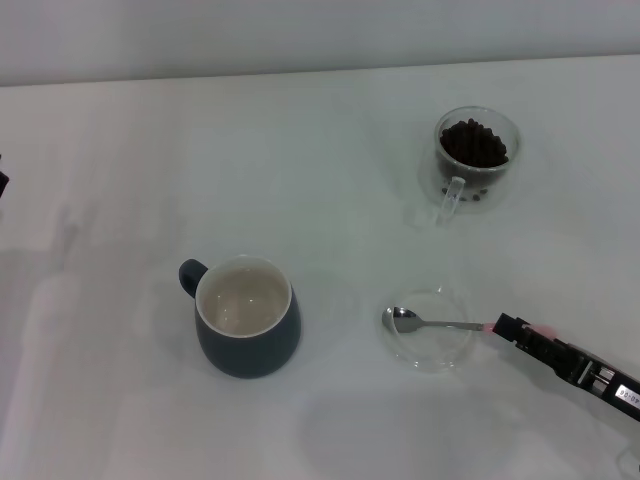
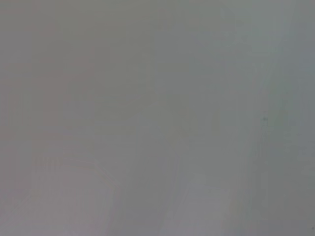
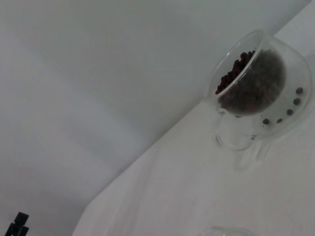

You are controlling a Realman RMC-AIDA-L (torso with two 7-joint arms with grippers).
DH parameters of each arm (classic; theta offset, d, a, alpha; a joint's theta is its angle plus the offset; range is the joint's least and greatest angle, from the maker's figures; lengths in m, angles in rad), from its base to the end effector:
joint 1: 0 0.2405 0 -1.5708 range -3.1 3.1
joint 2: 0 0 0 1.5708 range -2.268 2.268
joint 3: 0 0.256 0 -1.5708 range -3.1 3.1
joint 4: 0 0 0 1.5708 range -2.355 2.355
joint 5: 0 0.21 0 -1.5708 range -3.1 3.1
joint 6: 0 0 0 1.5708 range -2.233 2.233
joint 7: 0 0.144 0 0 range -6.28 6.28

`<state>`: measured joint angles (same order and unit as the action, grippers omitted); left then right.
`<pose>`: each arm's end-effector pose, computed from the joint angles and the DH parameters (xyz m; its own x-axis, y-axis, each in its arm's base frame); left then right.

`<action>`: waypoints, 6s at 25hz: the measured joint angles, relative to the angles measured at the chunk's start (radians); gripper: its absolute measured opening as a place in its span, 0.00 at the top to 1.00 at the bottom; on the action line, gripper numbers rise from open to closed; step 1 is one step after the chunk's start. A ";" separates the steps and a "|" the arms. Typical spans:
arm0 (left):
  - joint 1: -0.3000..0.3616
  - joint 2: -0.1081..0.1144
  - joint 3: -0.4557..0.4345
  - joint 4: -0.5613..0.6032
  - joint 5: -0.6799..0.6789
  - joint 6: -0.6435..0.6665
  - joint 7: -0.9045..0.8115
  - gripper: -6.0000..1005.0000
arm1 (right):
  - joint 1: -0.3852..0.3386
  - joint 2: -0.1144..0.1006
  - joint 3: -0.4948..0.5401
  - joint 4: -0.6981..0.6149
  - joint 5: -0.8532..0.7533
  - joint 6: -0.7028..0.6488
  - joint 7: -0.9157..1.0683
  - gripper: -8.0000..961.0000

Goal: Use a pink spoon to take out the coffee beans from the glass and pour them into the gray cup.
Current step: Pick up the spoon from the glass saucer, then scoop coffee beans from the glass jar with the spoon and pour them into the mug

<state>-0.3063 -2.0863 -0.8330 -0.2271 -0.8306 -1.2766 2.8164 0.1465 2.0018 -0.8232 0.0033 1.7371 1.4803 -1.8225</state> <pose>-0.3338 0.2916 -0.0170 0.5262 -0.0680 0.8476 0.8355 -0.1440 -0.5302 0.3777 0.1700 -0.0397 -0.0024 -0.6168 -0.7871 -0.9586 -0.2228 0.1775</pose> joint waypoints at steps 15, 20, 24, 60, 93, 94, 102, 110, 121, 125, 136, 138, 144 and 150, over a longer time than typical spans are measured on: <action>-0.008 0.000 -0.001 0.000 -0.009 0.002 0.000 0.12 | 0.001 -0.003 -0.003 -0.007 -0.006 -0.008 0.055 0.42; -0.008 0.002 -0.001 0.000 -0.017 0.002 0.000 0.12 | 0.001 -0.003 -0.005 -0.006 -0.006 -0.008 0.059 0.44; -0.008 0.002 -0.001 0.000 -0.017 0.002 0.000 0.12 | 0.001 -0.002 -0.005 -0.006 -0.007 -0.009 0.060 0.54; -0.011 0.002 -0.001 0.000 -0.018 0.003 0.000 0.12 | 0.008 -0.021 0.026 -0.079 0.005 0.076 0.172 0.84; -0.042 0.006 -0.001 0.024 -0.093 0.061 0.000 0.12 | 0.241 -0.004 0.213 -0.720 -0.266 -0.185 0.173 0.84; -0.045 0.006 -0.001 0.025 -0.094 0.063 0.000 0.12 | 0.238 -0.002 0.213 -0.718 -0.268 -0.187 0.172 0.84; -0.061 0.009 -0.002 0.046 -0.099 0.076 0.000 0.12 | 0.238 0.000 0.209 -0.677 -0.283 -0.215 0.167 0.84; -0.060 0.008 -0.001 0.052 -0.099 0.082 0.000 0.12 | 0.248 0.004 0.156 -0.652 -0.286 -0.274 0.178 0.84; -0.060 0.007 -0.001 0.059 -0.099 0.082 0.003 0.12 | 0.256 0.002 0.161 -0.616 -0.271 -0.276 0.374 0.84; -0.064 0.006 -0.001 0.066 -0.099 0.082 0.003 0.12 | 0.261 0.003 0.160 -0.617 -0.271 -0.281 0.455 0.84; -0.057 0.006 -0.001 0.066 -0.099 0.083 0.004 0.12 | 0.268 0.004 0.150 -0.613 -0.280 -0.369 0.652 0.84; -0.056 0.006 -0.001 0.066 -0.099 0.083 0.004 0.12 | 0.268 0.005 0.150 -0.615 -0.278 -0.369 0.666 0.84; -0.056 0.006 -0.001 0.066 -0.099 0.083 0.004 0.12 | 0.272 0.001 0.149 -0.619 -0.280 -0.372 0.750 0.84; -0.056 0.006 -0.001 0.066 -0.099 0.083 0.004 0.12 | 0.272 -0.002 0.148 -0.621 -0.282 -0.392 0.837 0.84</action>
<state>-0.3626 -2.0800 -0.8345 -0.1610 -0.9296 -1.1933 2.8205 0.4188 1.9996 -0.6750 -0.6174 1.4551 1.0880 -0.9856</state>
